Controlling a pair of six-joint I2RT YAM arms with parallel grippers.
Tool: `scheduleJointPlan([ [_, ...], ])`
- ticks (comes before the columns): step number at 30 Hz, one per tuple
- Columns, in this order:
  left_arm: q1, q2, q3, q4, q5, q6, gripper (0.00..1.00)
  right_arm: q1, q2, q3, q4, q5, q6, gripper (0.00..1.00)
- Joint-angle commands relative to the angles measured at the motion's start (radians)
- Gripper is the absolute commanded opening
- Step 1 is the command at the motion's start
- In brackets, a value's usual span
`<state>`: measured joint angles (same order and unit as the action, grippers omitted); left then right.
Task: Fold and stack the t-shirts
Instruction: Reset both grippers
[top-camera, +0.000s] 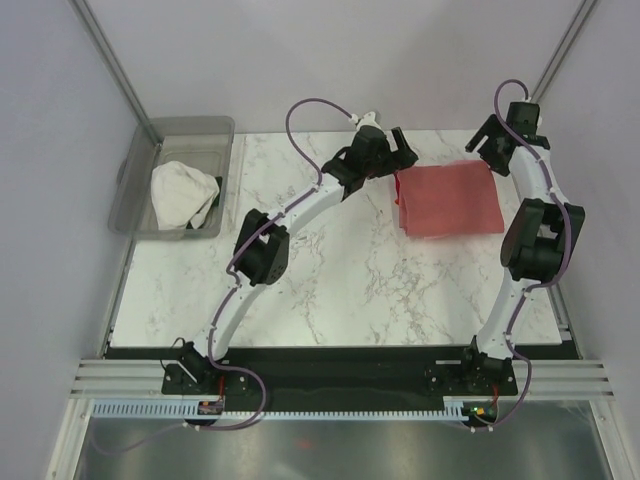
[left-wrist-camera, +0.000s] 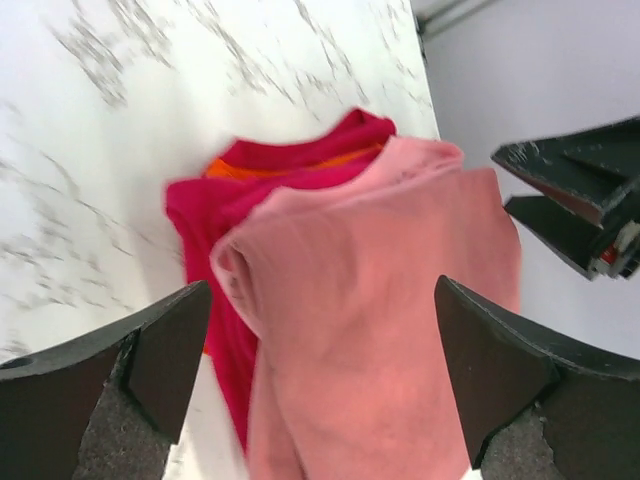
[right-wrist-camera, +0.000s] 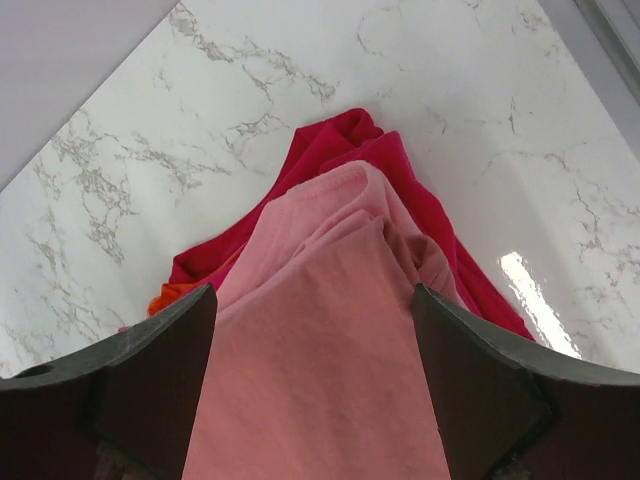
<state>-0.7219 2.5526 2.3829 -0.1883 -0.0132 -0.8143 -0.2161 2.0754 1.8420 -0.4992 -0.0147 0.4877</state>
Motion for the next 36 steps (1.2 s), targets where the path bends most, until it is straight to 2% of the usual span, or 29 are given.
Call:
scheduleJointPlan([
  [1, -0.002, -0.223, -0.032, 0.026, -0.063, 0.111, 1.0, 0.003, -0.087, 0.027, 0.027, -0.017, 0.014, 0.87],
  [3, 0.006, -0.317, -0.17, 0.015, -0.056, 0.148, 1.0, 0.006, -0.179, -0.048, 0.027, 0.005, 0.003, 0.87],
  [5, 0.013, -0.477, -0.259, -0.017, -0.053, 0.216, 1.0, 0.011, -0.292, -0.145, 0.042, 0.009, -0.024, 0.87],
  [7, 0.027, -0.654, -0.416, -0.046, -0.056, 0.285, 1.0, 0.015, -0.371, -0.219, 0.077, -0.017, -0.044, 0.87],
  [10, 0.048, -0.833, -0.658, -0.05, -0.083, 0.34, 1.0, 0.018, -0.518, -0.38, 0.148, -0.073, -0.057, 0.87],
  [11, 0.061, -0.944, -0.774, -0.05, -0.106, 0.343, 1.0, 0.02, -0.581, -0.454, 0.165, -0.086, -0.051, 0.87],
  [14, 0.084, -1.13, -0.936, -0.048, -0.132, 0.345, 1.0, 0.029, -0.697, -0.599, 0.246, -0.14, -0.026, 0.89],
  [15, 0.093, -1.178, -1.03, -0.048, -0.145, 0.346, 1.0, 0.043, -0.731, -0.642, 0.279, -0.172, -0.018, 0.98],
  [16, 0.098, -1.216, -1.079, -0.048, -0.159, 0.349, 1.0, 0.061, -0.765, -0.677, 0.321, -0.182, -0.023, 0.98],
  [20, 0.143, -1.391, -1.315, -0.042, -0.198, 0.33, 1.0, 0.173, -0.931, -0.774, 0.275, -0.082, -0.1, 0.98],
  [24, 0.177, -1.54, -1.499, -0.019, -0.214, 0.27, 1.0, 0.24, -1.063, -0.92, 0.326, -0.077, -0.112, 0.98],
  [32, 0.18, -1.872, -1.933, 0.136, -0.289, 0.265, 1.0, 0.293, -1.308, -1.33, 0.519, -0.018, -0.149, 0.98],
  [36, 0.18, -1.98, -2.037, 0.181, -0.309, 0.313, 1.0, 0.294, -1.388, -1.47, 0.559, 0.009, -0.127, 0.98],
])
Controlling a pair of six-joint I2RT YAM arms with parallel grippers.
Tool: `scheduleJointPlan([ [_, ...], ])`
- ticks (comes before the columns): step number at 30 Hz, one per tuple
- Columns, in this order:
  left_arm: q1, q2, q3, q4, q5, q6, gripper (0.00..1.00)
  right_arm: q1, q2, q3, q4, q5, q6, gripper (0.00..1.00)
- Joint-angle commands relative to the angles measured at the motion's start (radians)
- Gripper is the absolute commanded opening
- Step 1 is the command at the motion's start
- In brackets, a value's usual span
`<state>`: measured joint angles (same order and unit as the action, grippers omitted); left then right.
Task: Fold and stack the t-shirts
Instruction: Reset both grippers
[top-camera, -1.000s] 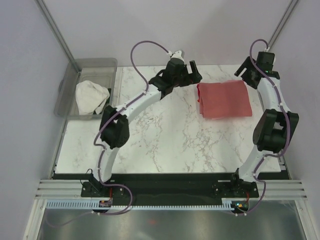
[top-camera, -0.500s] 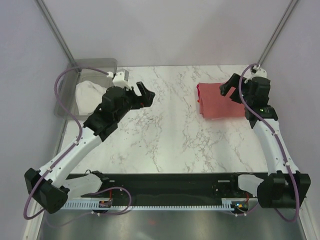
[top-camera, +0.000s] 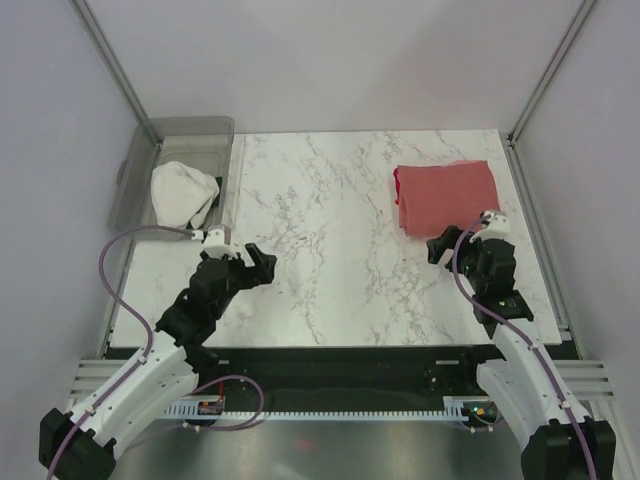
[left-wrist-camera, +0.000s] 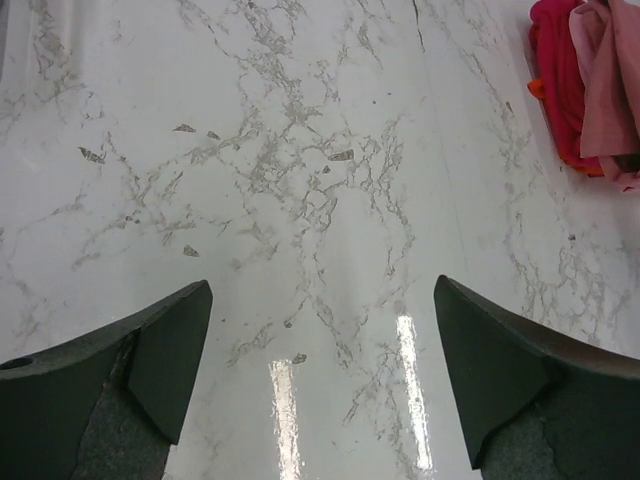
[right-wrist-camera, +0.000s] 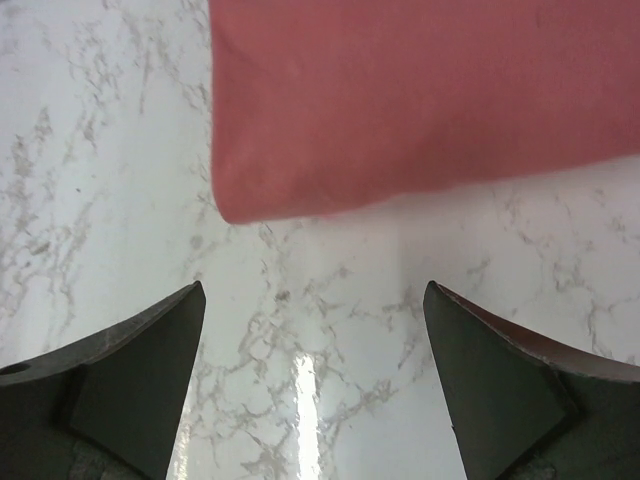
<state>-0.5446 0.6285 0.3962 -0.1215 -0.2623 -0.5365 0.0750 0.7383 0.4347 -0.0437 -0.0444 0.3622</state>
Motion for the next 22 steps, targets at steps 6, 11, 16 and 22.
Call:
scheduleJointPlan([
  [6, 0.003, -0.092, -0.123, 0.171, -0.075, 0.085, 1.0, 0.002, -0.148, -0.175, 0.151, 0.1, -0.017, 0.98],
  [11, 0.002, -0.087, -0.135, 0.178, -0.048, 0.099, 1.0, 0.002, -0.195, -0.211, 0.165, 0.11, -0.02, 0.98],
  [16, 0.005, -0.059, -0.146, 0.198, -0.055, 0.092, 1.0, 0.003, -0.243, -0.232, 0.159, 0.133, -0.006, 0.98],
  [22, 0.003, -0.032, -0.146, 0.2, -0.084, 0.081, 1.0, 0.002, -0.251, -0.232, 0.147, 0.165, 0.006, 0.98],
])
